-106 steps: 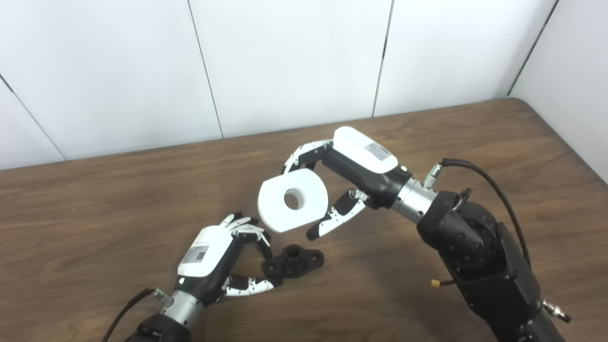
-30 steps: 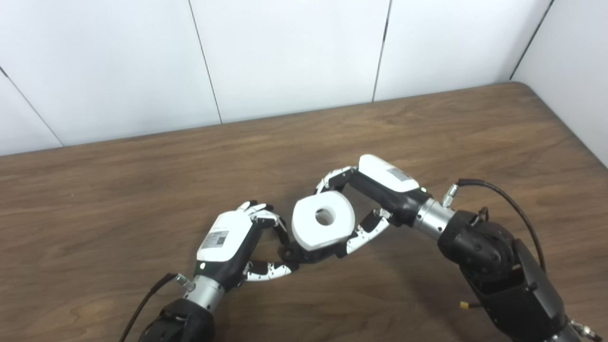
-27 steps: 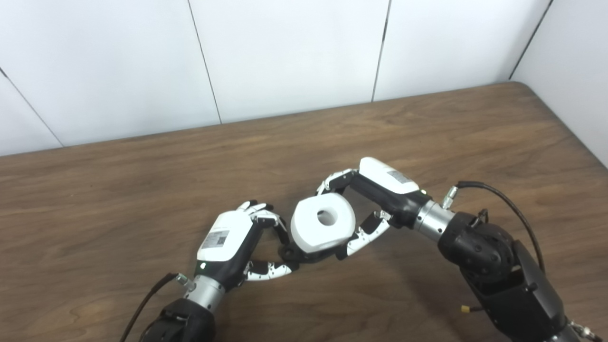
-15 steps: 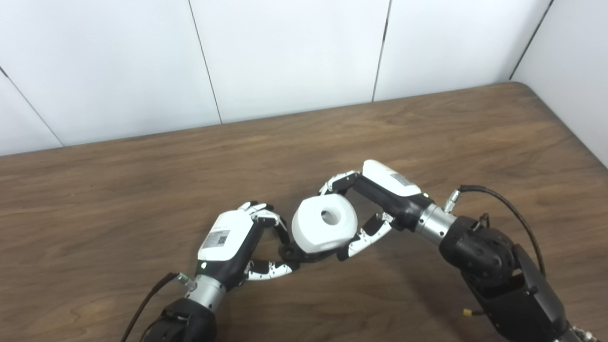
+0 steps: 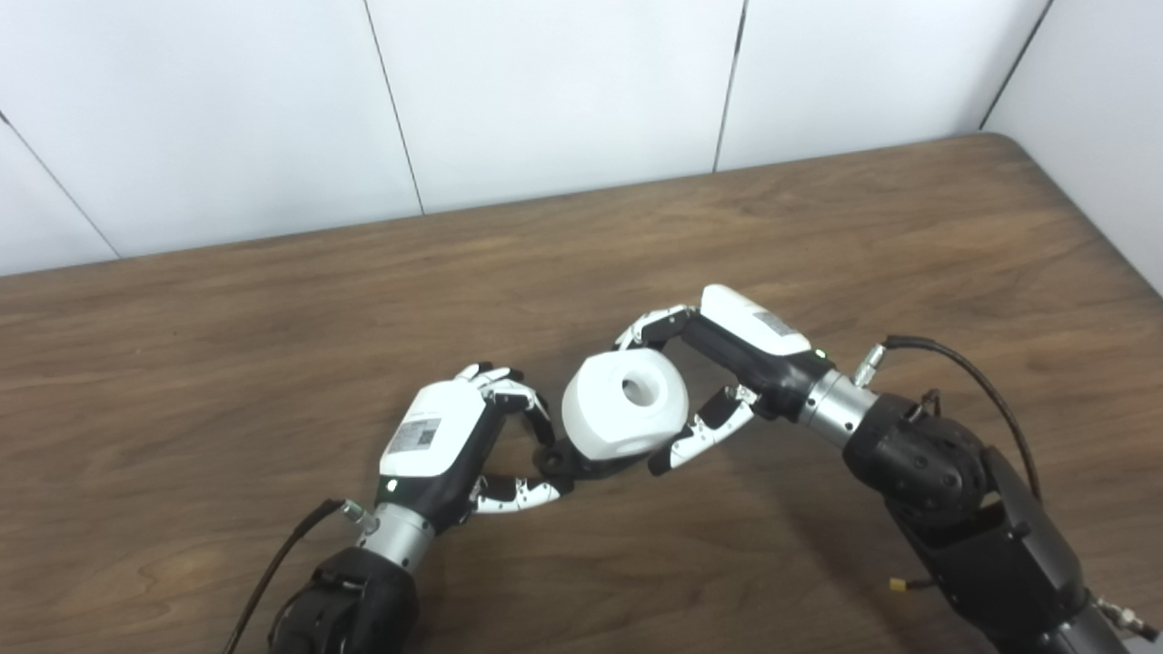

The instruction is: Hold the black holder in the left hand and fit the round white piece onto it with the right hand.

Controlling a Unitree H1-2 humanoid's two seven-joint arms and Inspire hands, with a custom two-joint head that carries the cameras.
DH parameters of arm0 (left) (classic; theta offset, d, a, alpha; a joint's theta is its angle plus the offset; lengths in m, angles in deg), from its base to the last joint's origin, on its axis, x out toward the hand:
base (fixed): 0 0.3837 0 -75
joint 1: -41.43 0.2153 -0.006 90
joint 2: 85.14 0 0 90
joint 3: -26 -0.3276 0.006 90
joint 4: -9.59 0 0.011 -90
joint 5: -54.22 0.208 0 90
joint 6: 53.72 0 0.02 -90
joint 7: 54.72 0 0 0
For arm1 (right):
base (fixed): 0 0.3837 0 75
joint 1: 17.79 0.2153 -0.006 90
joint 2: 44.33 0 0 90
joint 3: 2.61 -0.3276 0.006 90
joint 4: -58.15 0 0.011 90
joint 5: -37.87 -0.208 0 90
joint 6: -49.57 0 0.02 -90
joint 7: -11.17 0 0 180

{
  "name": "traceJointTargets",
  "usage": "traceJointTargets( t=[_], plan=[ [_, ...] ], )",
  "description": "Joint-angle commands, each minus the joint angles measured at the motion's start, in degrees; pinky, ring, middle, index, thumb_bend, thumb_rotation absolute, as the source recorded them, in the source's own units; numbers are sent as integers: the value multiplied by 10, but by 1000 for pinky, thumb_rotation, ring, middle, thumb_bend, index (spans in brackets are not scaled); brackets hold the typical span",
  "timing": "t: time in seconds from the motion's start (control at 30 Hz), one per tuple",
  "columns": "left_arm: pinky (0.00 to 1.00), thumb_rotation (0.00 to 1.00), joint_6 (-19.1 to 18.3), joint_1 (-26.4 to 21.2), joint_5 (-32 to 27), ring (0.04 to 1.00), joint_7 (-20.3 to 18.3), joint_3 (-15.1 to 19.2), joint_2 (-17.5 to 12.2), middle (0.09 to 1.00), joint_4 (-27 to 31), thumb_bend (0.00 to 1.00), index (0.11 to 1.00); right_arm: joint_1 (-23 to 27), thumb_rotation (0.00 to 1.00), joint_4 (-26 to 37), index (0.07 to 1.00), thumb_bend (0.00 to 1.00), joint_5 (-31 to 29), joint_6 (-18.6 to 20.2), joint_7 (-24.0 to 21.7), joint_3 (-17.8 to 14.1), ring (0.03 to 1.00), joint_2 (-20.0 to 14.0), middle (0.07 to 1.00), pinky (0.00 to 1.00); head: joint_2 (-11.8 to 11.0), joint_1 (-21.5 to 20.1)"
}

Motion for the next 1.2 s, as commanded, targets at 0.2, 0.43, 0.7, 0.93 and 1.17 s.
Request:
traceJointTargets(
  t=[0.2, 0.43, 0.7, 0.93, 1.17],
  plan=[
    [928, 75, -2, -6, 13, 863, 0, -11, 13, 702, 28, 522, 488, 13, 134, 2, 483, 518, -1, 7, -26, 14, 717, -24, 671, 647, 5, -2],
    [935, 75, -6, -10, 17, 864, 1, -15, 15, 702, 27, 522, 488, 25, 134, -1, 482, 519, -4, 2, -35, 21, 710, -37, 666, 645, 4, -3],
    [944, 75, -11, -11, 21, 870, 1, -23, 24, 702, 27, 522, 488, 34, 133, 6, 482, 520, -14, 10, -53, 21, 706, -58, 666, 634, 0, -4],
    [956, 75, -13, -11, 21, 875, 5, -25, 32, 706, 24, 522, 488, 54, 132, 11, 482, 520, -19, 18, -63, 16, 718, -73, 672, 647, -5, -6],
    [960, 75, -13, -12, 22, 879, 7, -26, 36, 708, 20, 522, 488, 80, 131, 15, 482, 520, -20, 9, -83, 10, 713, -90, 668, 633, -8, -9]
  ],
)
